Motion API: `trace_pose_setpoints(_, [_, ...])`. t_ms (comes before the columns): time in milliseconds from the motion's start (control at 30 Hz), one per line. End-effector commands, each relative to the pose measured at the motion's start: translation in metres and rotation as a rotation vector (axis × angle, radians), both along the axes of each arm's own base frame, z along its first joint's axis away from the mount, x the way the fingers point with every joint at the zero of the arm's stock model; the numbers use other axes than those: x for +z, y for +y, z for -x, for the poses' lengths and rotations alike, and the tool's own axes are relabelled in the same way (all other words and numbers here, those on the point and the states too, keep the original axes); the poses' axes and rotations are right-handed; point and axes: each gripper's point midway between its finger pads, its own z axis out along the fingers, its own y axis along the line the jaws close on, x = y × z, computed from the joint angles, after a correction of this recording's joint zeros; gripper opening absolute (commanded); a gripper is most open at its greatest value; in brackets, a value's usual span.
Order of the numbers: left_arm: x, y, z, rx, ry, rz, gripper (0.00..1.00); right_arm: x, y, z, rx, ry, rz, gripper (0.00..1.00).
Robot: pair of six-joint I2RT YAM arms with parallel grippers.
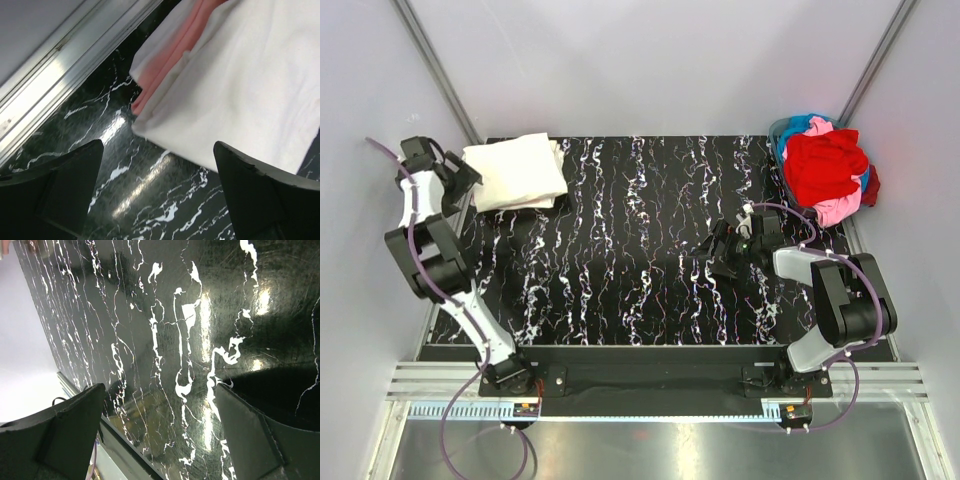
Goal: Fold and stack the t-shirts
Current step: Neatly place the folded tshirt to the corner, then reset both grippers
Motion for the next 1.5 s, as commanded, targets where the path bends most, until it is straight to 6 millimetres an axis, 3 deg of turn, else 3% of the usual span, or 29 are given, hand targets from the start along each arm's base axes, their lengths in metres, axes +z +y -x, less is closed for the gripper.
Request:
trace_pose_setpoints(0, [0.063,0.013,0.0,0.065,-0.173,-0.084,0.99,0.006,0.004,-0.008,0.023,-0.04,-0.001,1.0])
trace_pose_setpoints(33, [0.078,0.01,0.006,0.072,-0.197,-0.09,0.99,0.005,0.004,-0.008,0.024,-0.035,-0.001,1.0])
trace_pose_setpoints(100, [0.076,0.001,0.017,0.081,-0.195,-0.057,0.99,0.005,0.004,-0.009,0.026,-0.037,-0.001,1.0])
trace_pose_setpoints(167, [0.095,-0.009,0.028,0.092,-0.244,-0.051,0.99,0.005,0.005,-0.009,0.032,-0.032,-0.003,1.0])
trace_pose_setpoints(200, [0.086,-0.015,0.038,0.093,-0.23,-0.035,0.99,0.004,0.006,-0.009,0.035,-0.029,-0.004,1.0])
trace_pose_setpoints(233, [0.102,-0.02,0.048,0.102,-0.265,-0.046,0.99,0.004,0.005,-0.009,0.035,-0.03,-0.004,1.0])
trace_pose_setpoints(300, [0.098,-0.026,0.067,0.121,-0.242,-0.045,0.99,0.005,0.006,-0.008,0.04,-0.029,-0.008,1.0])
trace_pose_setpoints(333, [0.112,-0.026,0.079,0.143,-0.261,-0.078,0.99,0.005,0.006,-0.009,0.044,-0.03,-0.009,1.0])
trace_pose_setpoints(400, [0.108,-0.029,0.102,0.168,-0.229,-0.09,0.99,0.005,0.007,-0.009,0.049,-0.028,-0.013,1.0])
trace_pose_setpoints(433, [0.123,-0.033,0.115,0.171,-0.26,-0.123,0.99,0.005,0.007,-0.009,0.053,-0.025,-0.015,1.0])
trace_pose_setpoints(467, [0.118,-0.032,0.129,0.189,-0.232,-0.146,0.99,0.005,0.008,-0.008,0.055,-0.023,-0.017,1.0])
trace_pose_setpoints(500, [0.133,-0.035,0.143,0.203,-0.266,-0.182,0.99,0.005,0.008,-0.008,0.057,-0.026,-0.018,1.0])
trace_pose_setpoints(567, [0.135,-0.041,0.159,0.176,-0.269,-0.23,0.99,0.006,0.008,-0.008,0.059,-0.028,-0.021,1.0])
trace_pose_setpoints(600, [0.149,-0.047,0.171,0.166,-0.316,-0.26,0.99,0.007,0.008,-0.008,0.06,-0.037,-0.023,1.0])
trace_pose_setpoints(667, [0.145,-0.063,0.18,0.087,-0.339,-0.279,0.99,0.01,0.008,-0.007,0.06,-0.048,-0.023,1.0])
trace_pose_setpoints(700, [0.156,-0.073,0.19,0.067,-0.388,-0.298,0.99,0.011,0.007,-0.008,0.056,-0.056,-0.021,1.0])
trace_pose_setpoints(767, [0.145,-0.1,0.195,-0.035,-0.413,-0.26,0.99,0.015,0.007,-0.006,0.052,-0.071,-0.023,1.0])
trace_pose_setpoints(800, [0.149,-0.112,0.201,-0.077,-0.446,-0.266,0.99,0.016,0.006,-0.005,0.05,-0.079,-0.022,1.0])
trace_pose_setpoints(833, [0.134,-0.12,0.206,-0.102,-0.421,-0.248,0.99,0.016,0.006,-0.004,0.051,-0.08,-0.024,1.0])
trace_pose_setpoints(967, [0.112,-0.142,0.228,-0.176,-0.396,-0.24,0.99,0.023,0.007,-0.003,0.054,-0.108,-0.036,1.0])
trace_pose_setpoints(1067, [0.11,-0.167,0.23,-0.26,-0.39,-0.253,0.99,0.028,0.008,-0.002,0.057,-0.128,-0.043,1.0])
trace_pose_setpoints(1100, [0.109,-0.184,0.229,-0.319,-0.385,-0.257,0.99,0.029,0.008,-0.001,0.058,-0.137,-0.046,1.0])
trace_pose_setpoints(1267, [0.091,-0.229,0.224,-0.534,-0.298,-0.249,0.99,0.043,0.007,0.003,0.057,-0.198,-0.057,1.0])
trace_pose_setpoints(1400, [0.083,-0.271,0.232,-0.734,-0.289,-0.216,0.99,0.051,0.007,0.008,0.062,-0.241,-0.066,1.0])
trace_pose_setpoints(1467, [0.081,-0.273,0.231,-0.77,-0.246,-0.258,0.99,0.057,0.008,0.009,0.065,-0.269,-0.076,1.0])
